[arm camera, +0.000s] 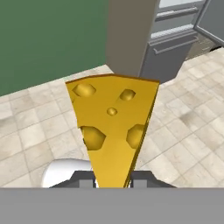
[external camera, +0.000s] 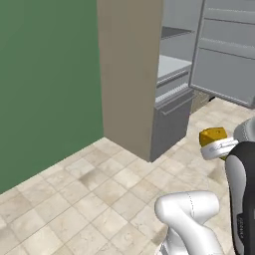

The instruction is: Take the cheese, shrimp, and sweet potato from the fridge and place them on the plate on the dining counter to create an appetizer plate.

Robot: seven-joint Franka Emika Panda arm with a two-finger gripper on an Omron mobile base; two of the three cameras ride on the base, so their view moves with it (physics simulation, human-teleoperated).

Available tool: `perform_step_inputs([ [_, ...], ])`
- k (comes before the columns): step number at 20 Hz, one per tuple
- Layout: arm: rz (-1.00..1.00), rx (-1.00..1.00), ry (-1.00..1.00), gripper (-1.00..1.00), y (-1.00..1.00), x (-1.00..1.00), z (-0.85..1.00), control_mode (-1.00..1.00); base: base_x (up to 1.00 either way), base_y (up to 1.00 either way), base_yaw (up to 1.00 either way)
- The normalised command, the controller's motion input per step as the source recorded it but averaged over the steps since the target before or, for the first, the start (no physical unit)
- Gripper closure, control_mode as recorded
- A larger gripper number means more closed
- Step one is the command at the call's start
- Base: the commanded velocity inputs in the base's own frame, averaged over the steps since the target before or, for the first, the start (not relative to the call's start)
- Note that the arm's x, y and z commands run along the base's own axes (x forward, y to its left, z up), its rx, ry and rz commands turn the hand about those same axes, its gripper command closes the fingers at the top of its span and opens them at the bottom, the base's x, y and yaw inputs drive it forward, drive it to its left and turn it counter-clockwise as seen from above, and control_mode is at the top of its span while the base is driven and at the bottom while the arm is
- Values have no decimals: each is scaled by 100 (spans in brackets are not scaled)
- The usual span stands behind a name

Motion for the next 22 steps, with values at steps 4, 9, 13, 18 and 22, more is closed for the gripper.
perform_step_inputs([
  [4, 0, 0, 0, 100, 0, 0, 0, 100, -100, -16, -25],
  [9, 0, 0, 0, 100, 0, 0, 0, 100, -100, -66, -26],
  [13, 0, 0, 0, 100, 0, 0, 0, 100, -100, -82, -26],
  [18, 0, 0, 0, 100, 0, 0, 0, 100, -99, -98, -25],
  [22, 0, 0, 0, 100, 0, 0, 0, 100, -85, -100, -21],
])
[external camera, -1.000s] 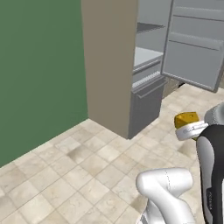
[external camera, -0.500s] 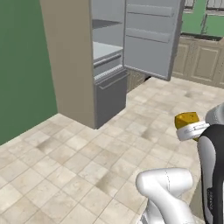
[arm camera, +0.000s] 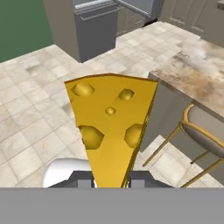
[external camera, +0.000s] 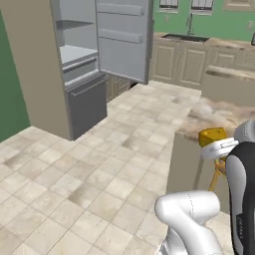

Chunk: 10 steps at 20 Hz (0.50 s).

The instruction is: Take the cheese, shrimp, and sweet potato from the fridge and place them on the plate on the dining counter to create an appetizer plate.

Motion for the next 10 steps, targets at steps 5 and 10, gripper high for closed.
perform_step_inputs([
  [5, 0, 0, 0, 100, 0, 0, 0, 100, -84, -100, -22],
  [10, 0, 0, 0, 100, 0, 0, 0, 100, -77, -100, -24],
])
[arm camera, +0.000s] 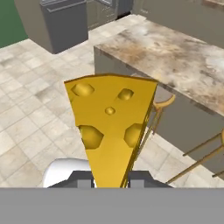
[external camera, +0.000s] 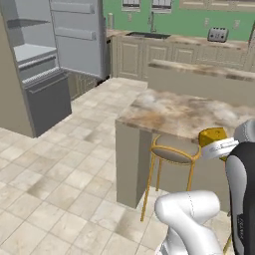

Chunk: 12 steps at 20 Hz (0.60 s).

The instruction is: Take the cheese, shrimp, and sweet potato from the fridge and place them on the plate on the dining counter to create an appetizer plate.

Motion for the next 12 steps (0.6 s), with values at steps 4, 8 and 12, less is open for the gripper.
perform_step_inputs([
  [4, 0, 0, 0, 100, 0, 0, 0, 100, -66, -100, -27],
  [8, 0, 0, 0, 100, 0, 0, 0, 100, -55, -100, -30],
  [12, 0, 0, 0, 100, 0, 0, 0, 100, -52, -100, -31],
])
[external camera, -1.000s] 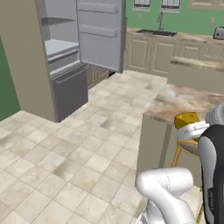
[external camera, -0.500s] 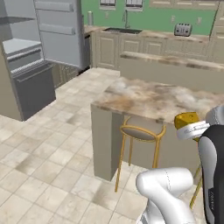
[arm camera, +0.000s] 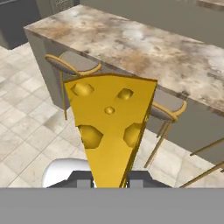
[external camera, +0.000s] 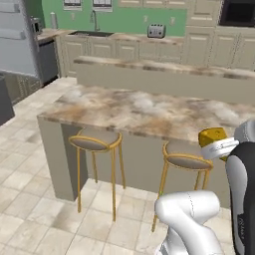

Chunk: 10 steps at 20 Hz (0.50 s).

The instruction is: Take the cheese, shrimp, and sweet potato from the fridge and place them on the plate on the dining counter to create an appetizer plate.

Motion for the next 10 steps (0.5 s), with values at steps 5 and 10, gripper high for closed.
perform_step_inputs([
  [5, 0, 0, 0, 100, 0, 0, 0, 100, -49, -100, -31],
  [10, 0, 0, 0, 100, 0, 0, 0, 100, -32, -100, -31],
])
